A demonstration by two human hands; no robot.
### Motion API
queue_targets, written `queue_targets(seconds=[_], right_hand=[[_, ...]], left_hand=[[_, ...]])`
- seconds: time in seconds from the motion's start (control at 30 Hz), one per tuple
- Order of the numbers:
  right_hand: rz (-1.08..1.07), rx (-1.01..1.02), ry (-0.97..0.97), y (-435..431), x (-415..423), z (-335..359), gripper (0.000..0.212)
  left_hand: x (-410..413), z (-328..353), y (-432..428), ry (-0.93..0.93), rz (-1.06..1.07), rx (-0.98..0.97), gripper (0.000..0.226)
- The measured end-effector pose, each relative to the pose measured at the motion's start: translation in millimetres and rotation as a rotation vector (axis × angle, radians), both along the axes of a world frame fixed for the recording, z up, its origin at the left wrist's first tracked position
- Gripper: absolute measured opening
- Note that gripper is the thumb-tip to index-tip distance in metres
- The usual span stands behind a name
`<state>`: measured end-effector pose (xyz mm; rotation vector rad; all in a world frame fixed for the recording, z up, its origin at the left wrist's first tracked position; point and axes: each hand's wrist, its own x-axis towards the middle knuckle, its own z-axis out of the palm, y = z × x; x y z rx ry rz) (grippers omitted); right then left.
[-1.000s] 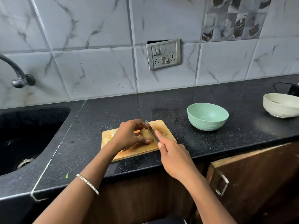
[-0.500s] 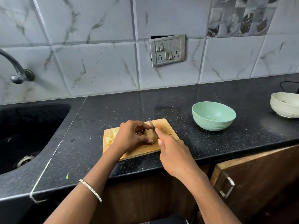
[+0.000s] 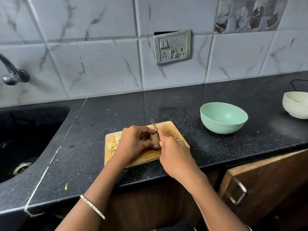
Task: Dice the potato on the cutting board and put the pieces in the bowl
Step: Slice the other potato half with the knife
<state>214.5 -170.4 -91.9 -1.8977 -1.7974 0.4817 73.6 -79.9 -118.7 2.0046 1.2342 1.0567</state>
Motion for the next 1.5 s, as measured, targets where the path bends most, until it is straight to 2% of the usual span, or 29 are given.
queue_targets(seconds=[0.2,0.3,0.6,0.77,0.9,0.97,1.2,1.37,1.5], right_hand=[[0.0,0.006,-0.088,-12,-2,-1,0.063],[0.002,-0.009,-0.134,-27,-4,-2,0.068],[-0.01,-0.048,-0.208,-5,-11,4,0.075],[0.0,-0.081,-0.138,-6,-6,3,0.06],[-0.106,0.027,-0.055,-19,-8,1,0.018],[-0.139,0.071,-0.071,-23,-12,-1,0.011],[-0.186,0.076,-0.222,-24,-18,-2,0.023],[-0.156,0.06,-0.311,-42,-11,-1,0.022],[-0.149,0.05,-0.346,-21,-15,-2,0.024]], left_hand=[[1,0,1,0.042,0.033,0.044,0.049],[1,-3,0,-0.006,0.023,0.025,0.049],[0,-2,1,-0.003,-0.009,0.008,0.047],[2,0,1,0.042,0.022,0.024,0.047],[2,1,-1,0.07,0.048,0.01,0.049],[2,1,-1,0.078,0.055,0.003,0.049],[4,3,-3,0.09,0.1,-0.015,0.052],[3,1,-3,0.029,0.066,-0.039,0.051],[0,0,-2,-0.007,0.026,-0.051,0.052]])
